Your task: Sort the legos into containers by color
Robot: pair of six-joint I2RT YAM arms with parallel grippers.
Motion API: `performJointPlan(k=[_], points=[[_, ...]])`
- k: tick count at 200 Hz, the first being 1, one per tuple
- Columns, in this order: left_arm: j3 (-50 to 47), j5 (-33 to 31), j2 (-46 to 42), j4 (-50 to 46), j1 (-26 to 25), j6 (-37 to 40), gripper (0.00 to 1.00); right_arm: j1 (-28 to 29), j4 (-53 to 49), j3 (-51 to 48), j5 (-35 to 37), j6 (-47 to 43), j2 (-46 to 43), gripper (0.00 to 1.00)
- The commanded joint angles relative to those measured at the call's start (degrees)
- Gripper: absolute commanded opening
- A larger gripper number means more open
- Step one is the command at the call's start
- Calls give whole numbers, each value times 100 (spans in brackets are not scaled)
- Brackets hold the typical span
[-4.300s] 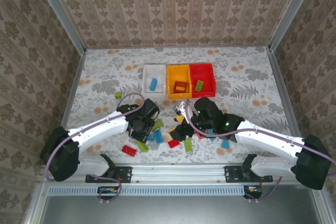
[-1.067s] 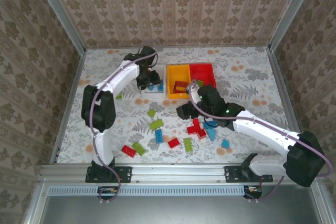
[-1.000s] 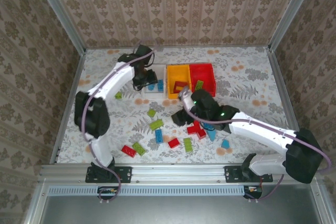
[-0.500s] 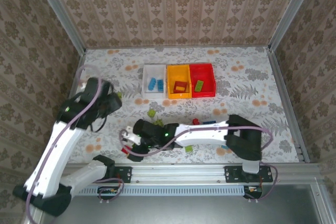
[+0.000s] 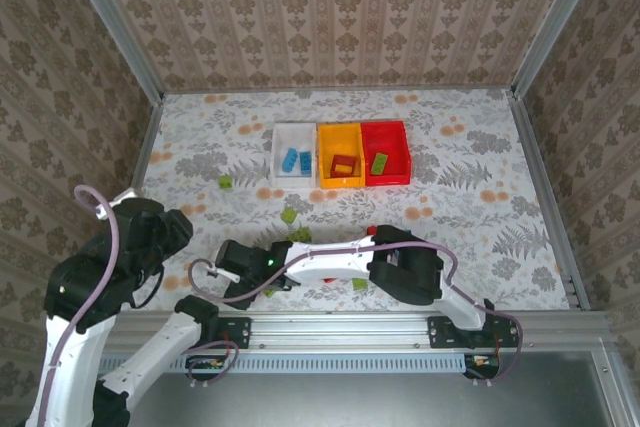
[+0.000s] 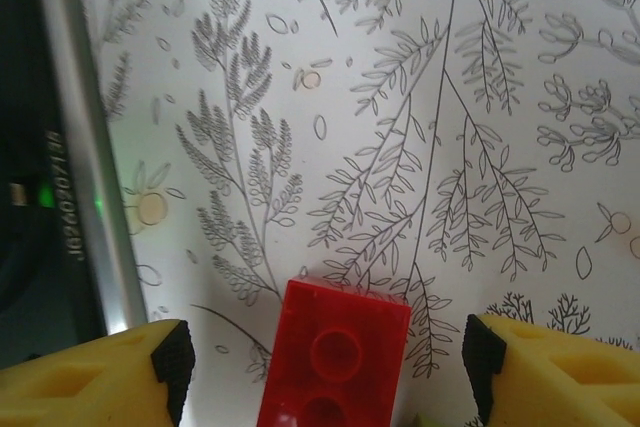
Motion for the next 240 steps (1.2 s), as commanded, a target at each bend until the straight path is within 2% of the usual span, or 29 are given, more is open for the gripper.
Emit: performJointPlan(k=[1, 32, 75, 99, 122, 174, 214, 240], points=[[122, -100, -74, -289, 36, -64, 52, 38, -581, 398, 304, 36, 265, 71], [104, -49, -65, -255, 35, -73, 52, 38, -814, 652, 396, 10, 487, 64], [49, -1, -7, -179, 40, -44, 52, 23, -965, 821, 387, -77, 671, 50], [4, 64, 46, -85, 40, -5, 52, -35, -911, 692, 488, -118, 568, 38], [-125, 285, 121, 174, 39, 68, 52, -200, -708, 367, 627, -209, 276, 31], [-557, 1185, 521, 1299, 38, 335, 52, -864, 42, -625, 563, -279, -1115, 28], [-819, 2086, 1205, 2395, 36, 540, 52, -1767, 390, -1096, 730, 444, -2102, 27], [-999, 2504, 1673, 3164, -7, 626, 52, -2504, 622, -1364, 804, 977, -2376, 26]])
